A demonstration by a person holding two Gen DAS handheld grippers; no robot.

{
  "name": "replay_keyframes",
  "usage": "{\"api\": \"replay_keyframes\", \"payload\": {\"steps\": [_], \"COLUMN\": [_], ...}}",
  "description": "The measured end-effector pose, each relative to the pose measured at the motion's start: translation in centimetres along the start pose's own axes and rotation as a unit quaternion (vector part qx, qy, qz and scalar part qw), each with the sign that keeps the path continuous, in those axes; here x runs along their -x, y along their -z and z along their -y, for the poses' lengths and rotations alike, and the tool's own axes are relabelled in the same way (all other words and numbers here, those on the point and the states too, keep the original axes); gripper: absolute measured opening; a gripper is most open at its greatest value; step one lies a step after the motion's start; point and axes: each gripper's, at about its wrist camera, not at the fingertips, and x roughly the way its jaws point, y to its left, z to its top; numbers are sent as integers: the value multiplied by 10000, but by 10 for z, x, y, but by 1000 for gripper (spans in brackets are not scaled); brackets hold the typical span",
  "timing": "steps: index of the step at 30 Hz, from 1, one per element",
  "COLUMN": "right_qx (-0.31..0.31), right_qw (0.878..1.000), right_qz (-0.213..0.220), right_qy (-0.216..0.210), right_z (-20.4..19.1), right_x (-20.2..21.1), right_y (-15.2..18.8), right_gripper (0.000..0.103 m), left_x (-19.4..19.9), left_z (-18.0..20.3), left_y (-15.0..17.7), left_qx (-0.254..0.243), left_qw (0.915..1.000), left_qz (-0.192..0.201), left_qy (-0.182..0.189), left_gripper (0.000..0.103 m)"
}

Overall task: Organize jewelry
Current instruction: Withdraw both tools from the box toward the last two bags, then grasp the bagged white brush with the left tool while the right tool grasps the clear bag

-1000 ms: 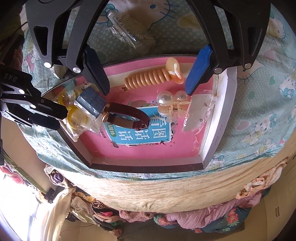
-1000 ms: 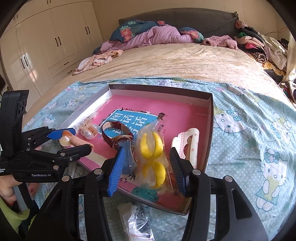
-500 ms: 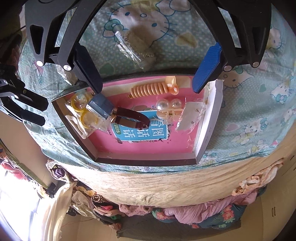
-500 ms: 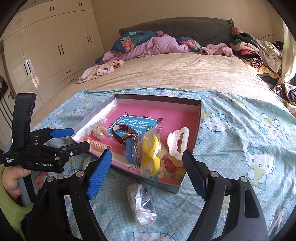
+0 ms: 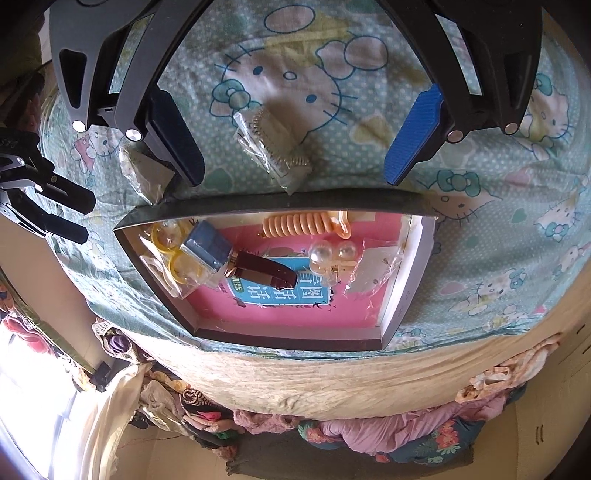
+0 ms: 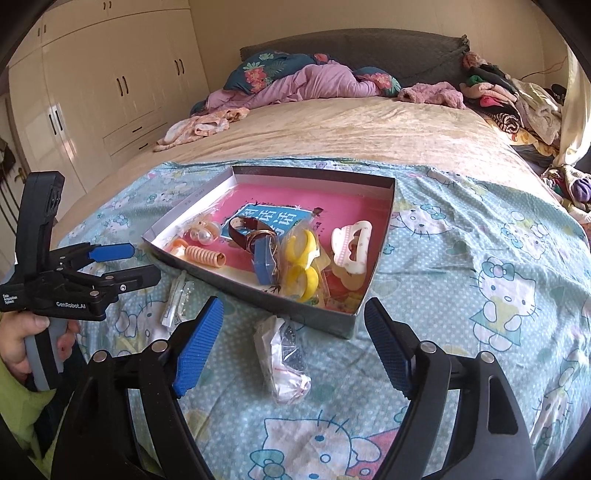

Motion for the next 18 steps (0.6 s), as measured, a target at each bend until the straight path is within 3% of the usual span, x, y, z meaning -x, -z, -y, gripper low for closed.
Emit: {"api": "replay_keyframes", "payload": {"steps": [13,18], "right_qx": [180,201], "right_qw": [9990,9982], "right_qz": [-369,-536], "right_qy": [189,201], "right_z": [-2,2], "right_x": [-9,-19], "right_y": [27,39], "right_gripper": [78,78], "left_x": [-16,-26], "left_z": [9,12], "left_y": [27,34], "left_qx": [118,213], "left_qw": [9987,9972], "left_qz": [-344,-475], "left_qy": [371,545], "left_gripper": [90,68]}}
